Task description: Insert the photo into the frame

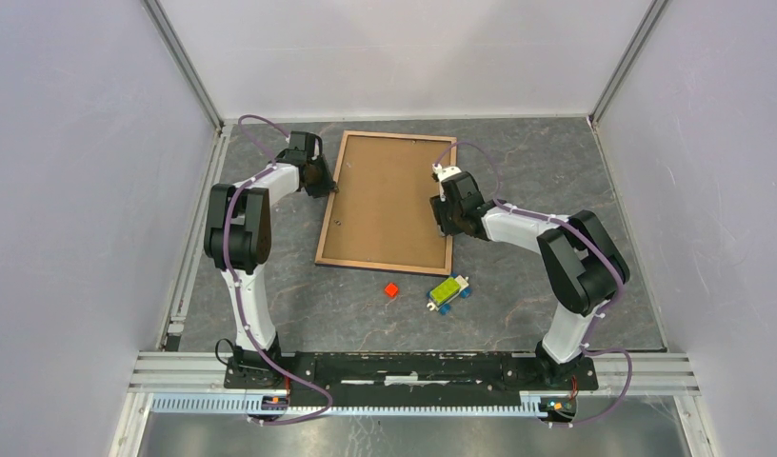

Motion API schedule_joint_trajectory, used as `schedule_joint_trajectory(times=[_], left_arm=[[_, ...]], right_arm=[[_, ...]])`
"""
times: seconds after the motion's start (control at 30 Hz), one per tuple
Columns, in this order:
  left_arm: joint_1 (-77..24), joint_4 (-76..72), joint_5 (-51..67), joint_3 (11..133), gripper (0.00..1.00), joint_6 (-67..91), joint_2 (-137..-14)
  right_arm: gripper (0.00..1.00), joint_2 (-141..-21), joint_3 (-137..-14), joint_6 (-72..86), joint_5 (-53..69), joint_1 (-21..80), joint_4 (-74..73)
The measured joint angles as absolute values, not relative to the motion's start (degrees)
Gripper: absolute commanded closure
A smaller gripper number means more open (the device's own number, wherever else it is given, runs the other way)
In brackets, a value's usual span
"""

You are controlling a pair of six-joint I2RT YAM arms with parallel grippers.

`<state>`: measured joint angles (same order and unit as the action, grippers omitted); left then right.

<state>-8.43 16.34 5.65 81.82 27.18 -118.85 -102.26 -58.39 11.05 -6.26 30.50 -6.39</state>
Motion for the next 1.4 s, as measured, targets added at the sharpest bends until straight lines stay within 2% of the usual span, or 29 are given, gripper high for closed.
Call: schedule_joint_trajectory(times=[0.2, 0.37, 0.4, 0.53, 0.8, 1.0, 1.4], left_arm=[[-8.3, 16.4, 6.1, 81.9, 0.98, 27.2, -118.9], [-8.3, 16.4, 6.1, 81.9, 0.98, 27.2, -118.9], [-8.3, 16.4, 6.1, 81.9, 0.98, 27.2, -118.9], [-8.3, 16.4, 6.1, 81.9, 0.98, 27.2, -118.9], [-8.3, 16.9, 6.2, 82.3, 0.98, 27.2, -119.1], [-8.3, 17.1, 6.4, 82.5, 0.98, 27.2, -119.2], [-8.3, 17.0, 6.4, 82.5, 0.98, 27.2, -119.2]], right_arm=[[0.66, -102.3, -58.4, 11.1, -8.0, 30.5, -6.6], [0.67, -102.2, -58.4, 11.0, -8.5, 30.5, -6.8], [0.66, -102.2, -58.4, 11.0, -8.5, 30.5, -6.8], [0.54, -102.2, -58.4, 10.5, -8.4, 30.5, -6.7], [0.45, -102.8, -59.5, 12.7, -9.1, 31.3, -8.2], [0.45, -102.8, -59.4, 19.5, -11.4, 31.5, -9.0], [0.54, -105.7, -65.4, 42.2, -13.1, 31.5, -19.8]])
